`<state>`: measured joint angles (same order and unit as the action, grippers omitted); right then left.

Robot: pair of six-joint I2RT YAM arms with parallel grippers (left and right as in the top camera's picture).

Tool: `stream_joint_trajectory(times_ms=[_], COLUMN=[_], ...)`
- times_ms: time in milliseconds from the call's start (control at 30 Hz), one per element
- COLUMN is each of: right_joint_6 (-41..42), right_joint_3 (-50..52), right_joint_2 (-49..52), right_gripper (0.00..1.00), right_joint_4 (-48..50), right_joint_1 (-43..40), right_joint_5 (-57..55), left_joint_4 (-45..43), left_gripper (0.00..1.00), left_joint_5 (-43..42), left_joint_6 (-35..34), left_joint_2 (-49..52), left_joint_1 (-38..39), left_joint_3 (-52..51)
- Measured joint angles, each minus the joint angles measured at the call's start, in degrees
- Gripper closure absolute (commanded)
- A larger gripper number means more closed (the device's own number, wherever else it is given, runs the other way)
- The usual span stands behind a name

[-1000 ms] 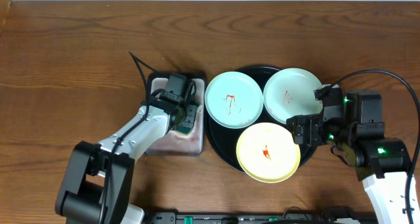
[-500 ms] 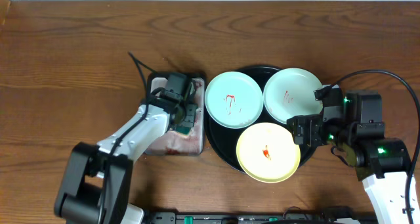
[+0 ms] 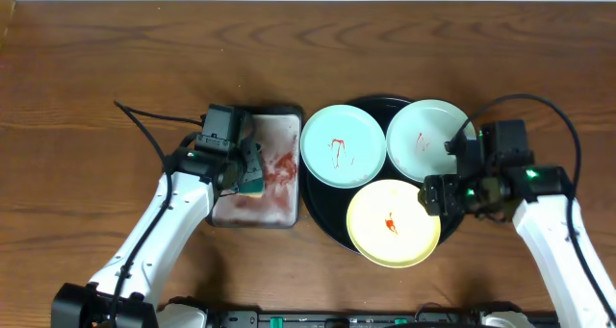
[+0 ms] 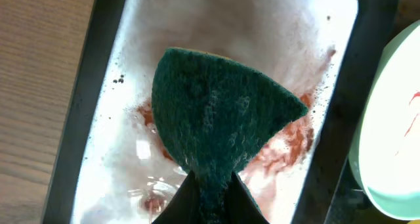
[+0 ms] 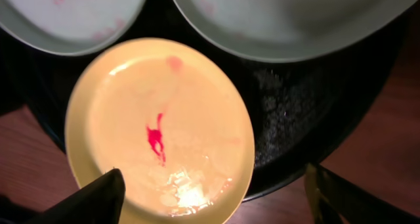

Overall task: Clean dirty plates on tray and stack at the side
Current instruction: 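Reach left gripper to the green sponge and grasp it, then lift the sponge with the left gripper out of the grey tray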

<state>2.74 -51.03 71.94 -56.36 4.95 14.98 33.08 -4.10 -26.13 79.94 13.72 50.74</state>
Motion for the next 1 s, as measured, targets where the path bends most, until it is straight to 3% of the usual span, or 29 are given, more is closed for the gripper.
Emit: stream_joint_trajectory(times_ms=[267,467,600,800,1000], right_joint_6=[0.00,-0.20,-0.28,0.02,0.33], right_joint_3=[0.00,0.00,0.00,0.00,0.00], right_joint_2=[8.94,14.64,18.32,22.03,23.69], right_gripper=[0.28,0.48,0.69,0.77,0.95], right_joint_4=[-0.07,1.29,2.64,3.37,5.40], right_joint_1=[0.00,0.00,0.00,0.00,0.00], right_joint_5=[0.02,0.13,0.90,1.16,1.05], left_joint_4=[-2.05,-2.05,-2.05,-2.05,-2.05], left_gripper=[0.93,0.93,0.93,0.93,0.92], left_joint_5=[-0.26,-0.26,-0.28,-0.28,-0.28], left_joint_6=[-1.07,-1.09,-1.09,-1.09,-1.09], left_joint_2=[0.00,0.00,0.00,0.00,0.00], left_joint_1=[0.00,0.00,0.00,0.00,0.00], left_joint_3=[0.00,0.00,0.00,0.00,0.00])
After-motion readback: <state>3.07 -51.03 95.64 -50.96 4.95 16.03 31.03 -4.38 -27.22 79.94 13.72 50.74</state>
